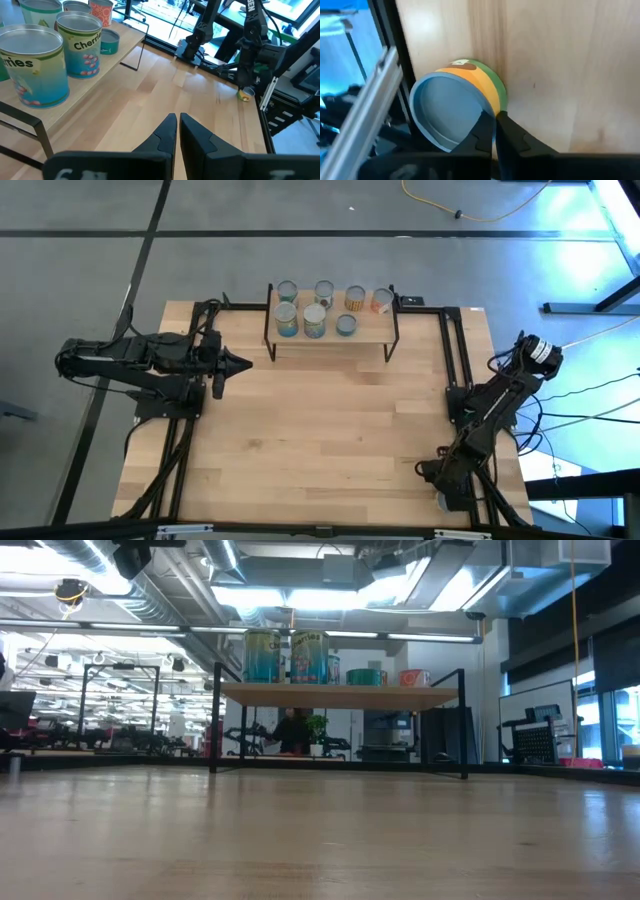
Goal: Pick and place cans onto a shelf
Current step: Put the yellow can on the shelf, then return to Home Position
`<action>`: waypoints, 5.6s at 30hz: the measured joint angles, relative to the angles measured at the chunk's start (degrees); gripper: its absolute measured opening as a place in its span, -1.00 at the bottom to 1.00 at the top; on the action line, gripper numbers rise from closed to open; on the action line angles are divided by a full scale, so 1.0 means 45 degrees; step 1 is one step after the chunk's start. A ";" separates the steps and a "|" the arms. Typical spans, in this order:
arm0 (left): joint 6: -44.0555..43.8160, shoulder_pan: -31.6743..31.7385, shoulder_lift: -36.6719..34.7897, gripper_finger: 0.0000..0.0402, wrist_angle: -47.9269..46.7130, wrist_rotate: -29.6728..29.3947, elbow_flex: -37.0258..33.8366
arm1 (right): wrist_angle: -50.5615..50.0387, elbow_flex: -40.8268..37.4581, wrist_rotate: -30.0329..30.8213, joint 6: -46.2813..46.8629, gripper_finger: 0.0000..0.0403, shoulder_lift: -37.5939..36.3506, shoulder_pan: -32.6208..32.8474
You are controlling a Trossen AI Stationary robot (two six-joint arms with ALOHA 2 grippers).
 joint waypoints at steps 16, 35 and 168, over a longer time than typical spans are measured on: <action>0.0510 0.0001 0.0000 -0.92 -0.0269 0.0570 0.0000 | -0.5732 0.4847 -0.0034 0.0639 -0.97 0.0039 -0.3844; 0.4342 -0.0003 -0.0005 -0.92 -0.0646 0.4460 0.0000 | -1.1994 1.0721 0.5752 -0.3004 -0.97 0.0010 -1.0874; 0.5425 0.0001 -0.7152 -1.00 -0.1903 0.2418 -0.0980 | -0.3356 0.6230 -0.0913 -1.4410 -0.98 -0.8719 -1.4547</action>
